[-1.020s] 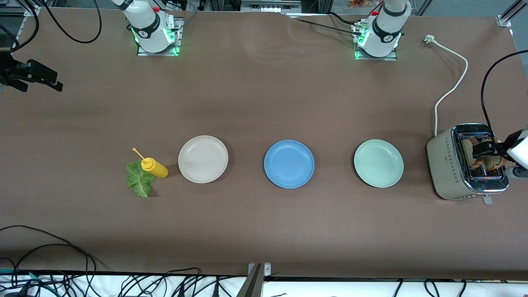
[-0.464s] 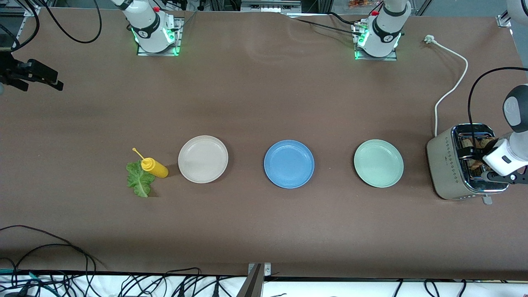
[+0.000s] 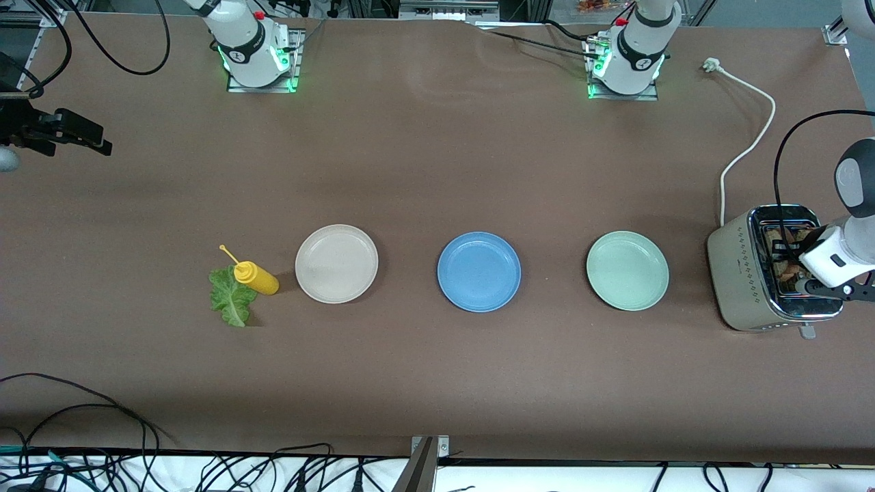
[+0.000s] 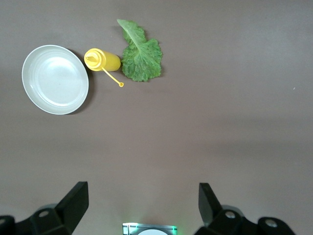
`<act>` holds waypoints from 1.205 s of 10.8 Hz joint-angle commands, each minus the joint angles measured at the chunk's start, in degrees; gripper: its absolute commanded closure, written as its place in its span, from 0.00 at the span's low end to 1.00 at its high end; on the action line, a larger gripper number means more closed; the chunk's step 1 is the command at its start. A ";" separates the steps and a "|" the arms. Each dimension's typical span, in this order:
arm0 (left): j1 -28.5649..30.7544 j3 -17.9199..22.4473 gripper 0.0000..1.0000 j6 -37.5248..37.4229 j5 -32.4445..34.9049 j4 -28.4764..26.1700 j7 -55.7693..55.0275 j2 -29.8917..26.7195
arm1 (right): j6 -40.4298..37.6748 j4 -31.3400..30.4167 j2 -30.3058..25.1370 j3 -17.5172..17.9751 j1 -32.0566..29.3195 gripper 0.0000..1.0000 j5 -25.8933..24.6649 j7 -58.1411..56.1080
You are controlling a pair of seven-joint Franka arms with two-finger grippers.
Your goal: Make sandwich in blue plate with both arms
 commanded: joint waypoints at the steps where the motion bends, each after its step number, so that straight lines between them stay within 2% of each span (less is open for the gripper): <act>1: 0.64 -0.43 1.00 -1.17 1.58 -0.68 1.01 -1.99 | -0.70 1.33 0.15 0.15 -0.26 0.00 -1.04 -0.38; 5: 0.64 -0.70 1.00 -9.50 1.67 2.91 1.35 -4.35 | -0.08 3.87 0.41 0.15 -0.26 0.00 -1.66 -0.21; 9: -0.33 -1.75 1.00 -22.15 1.23 12.74 4.78 -5.59 | 0.53 3.96 0.59 0.32 0.00 0.00 -2.27 0.41; 11: -0.42 -6.73 1.00 -27.69 0.70 16.27 4.26 -5.59 | 1.06 3.88 0.59 0.41 0.00 0.00 -1.75 0.58; 13: -0.42 -12.79 1.00 -29.91 0.61 16.90 3.99 -6.12 | 2.98 3.53 0.59 0.41 0.00 0.00 -0.70 1.98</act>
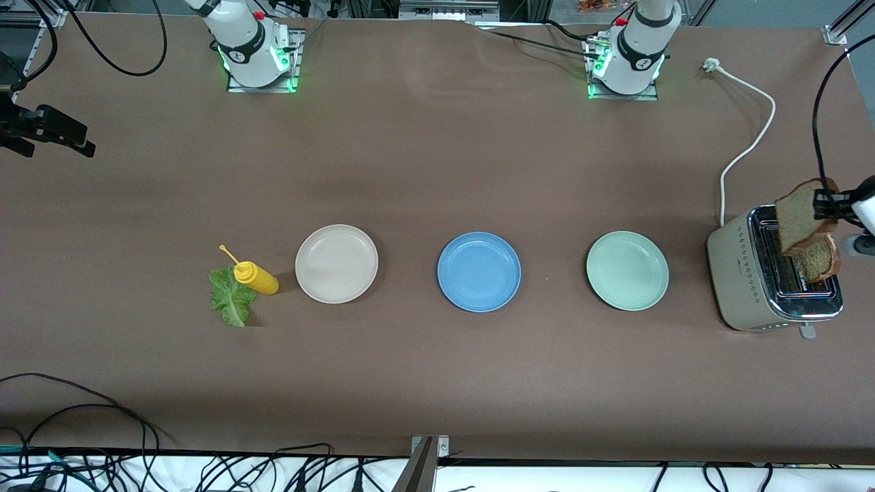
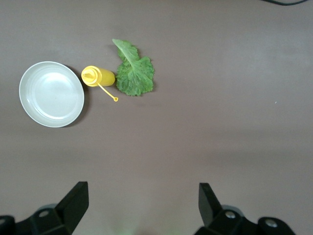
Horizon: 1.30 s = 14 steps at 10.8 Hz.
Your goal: Make sandwich in blue plate with both arms
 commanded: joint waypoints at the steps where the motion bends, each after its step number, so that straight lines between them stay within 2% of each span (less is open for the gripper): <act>1: -0.17 -8.07 1.00 -3.25 -0.45 1.78 0.30 -0.02 | 2.39 0.81 0.48 0.24 -0.09 0.00 1.31 1.83; 5: -2.26 -8.80 1.00 -2.90 -20.02 1.78 -2.86 3.57 | 2.05 0.54 0.48 0.24 -0.09 0.00 1.31 1.83; 7: -4.54 -8.80 1.00 -2.37 -26.01 1.78 -3.21 7.17 | 1.78 0.54 0.48 0.16 -0.09 0.00 1.31 1.83; 11: -10.17 -8.80 1.00 4.82 -38.40 1.69 -6.45 13.59 | 1.61 0.54 0.48 0.16 -0.09 0.00 1.31 1.83; 14: -15.53 -8.71 1.00 14.38 -45.09 1.69 -6.47 19.48 | 1.52 0.54 0.48 0.16 -0.09 0.00 1.31 1.74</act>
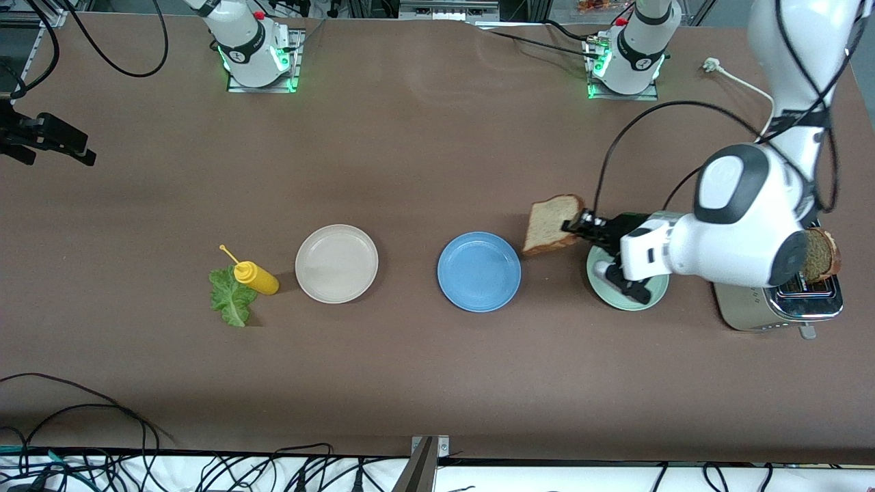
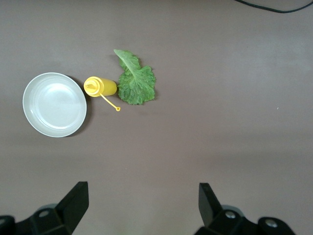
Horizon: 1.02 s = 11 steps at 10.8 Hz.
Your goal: Make sandwich in blue plate with both arms
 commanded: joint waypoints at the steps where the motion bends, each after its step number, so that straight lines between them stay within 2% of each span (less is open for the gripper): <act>1: -5.03 0.14 1.00 9.52 -6.24 1.22 -0.83 6.33 | -0.64 0.57 -0.01 0.07 -0.12 0.00 0.75 0.46; 5: -8.83 0.22 1.00 22.36 -7.93 0.61 -0.22 12.41 | -0.55 0.57 0.16 -0.11 -0.30 0.00 0.75 -0.24; 9: -10.15 0.49 1.00 25.29 -7.05 -0.01 0.49 15.49 | -0.37 0.40 0.52 -0.11 -0.30 0.00 0.75 -0.24; 10: -9.97 0.58 0.74 25.20 -7.05 -0.62 0.49 15.32 | -0.37 0.40 0.52 -0.11 -0.30 0.00 0.75 -0.24; 11: -9.71 0.66 0.01 25.11 -7.05 -0.71 0.49 15.32 | -0.37 0.40 0.52 -0.11 -0.30 0.00 0.75 -0.33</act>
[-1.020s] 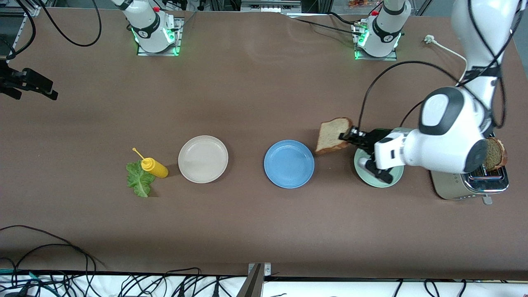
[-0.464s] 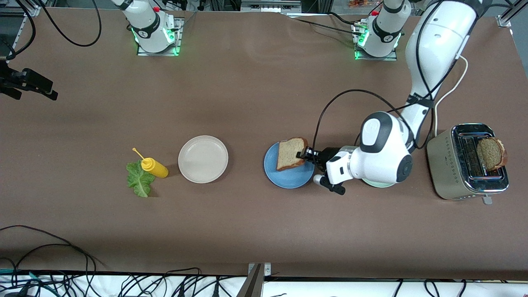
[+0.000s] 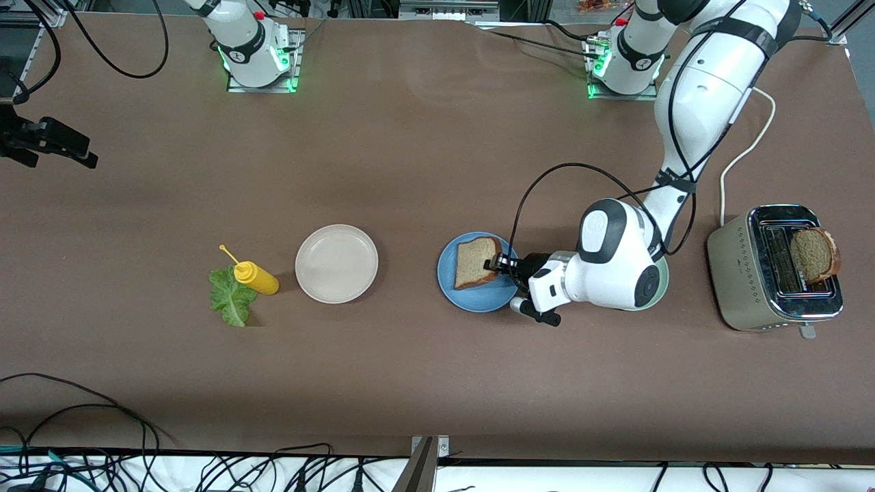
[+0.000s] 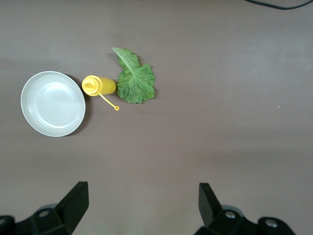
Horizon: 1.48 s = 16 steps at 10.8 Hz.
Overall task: Make sandwich in blue plate with both arms
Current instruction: 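Lower the bread onto the blue plate and open the left gripper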
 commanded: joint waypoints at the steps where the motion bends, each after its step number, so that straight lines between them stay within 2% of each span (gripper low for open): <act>1: -0.02 0.71 0.00 0.44 -1.05 -0.62 0.84 -0.54 | -0.36 0.51 0.17 0.00 -0.26 0.00 0.73 -0.33; 3: 0.59 1.50 0.00 -0.78 -0.88 -0.62 0.75 -1.16 | -0.27 0.51 0.26 0.00 -0.26 0.00 0.65 -0.33; 6: 2.35 2.03 0.00 -4.73 11.21 -0.35 0.23 -5.27 | 0.17 0.60 0.35 0.00 -0.26 0.00 0.65 -0.33; 8: 4.02 2.38 0.00 -8.07 12.13 -0.35 0.22 -7.30 | 0.08 0.86 1.83 0.08 -0.26 0.00 0.65 -1.63; 11: 7.88 2.65 0.00 -14.21 23.69 -0.35 0.22 -12.65 | 0.26 1.04 2.28 0.00 -0.26 0.00 1.95 -4.11; 13: 12.00 2.56 0.00 -16.34 28.11 -0.35 0.84 -16.61 | 1.30 0.69 2.98 -0.27 -0.44 0.00 3.90 -3.93; 16: 13.69 2.65 0.00 -20.11 35.48 -0.44 0.84 -24.16 | 3.93 0.25 5.26 -0.27 -0.26 0.00 3.99 -3.84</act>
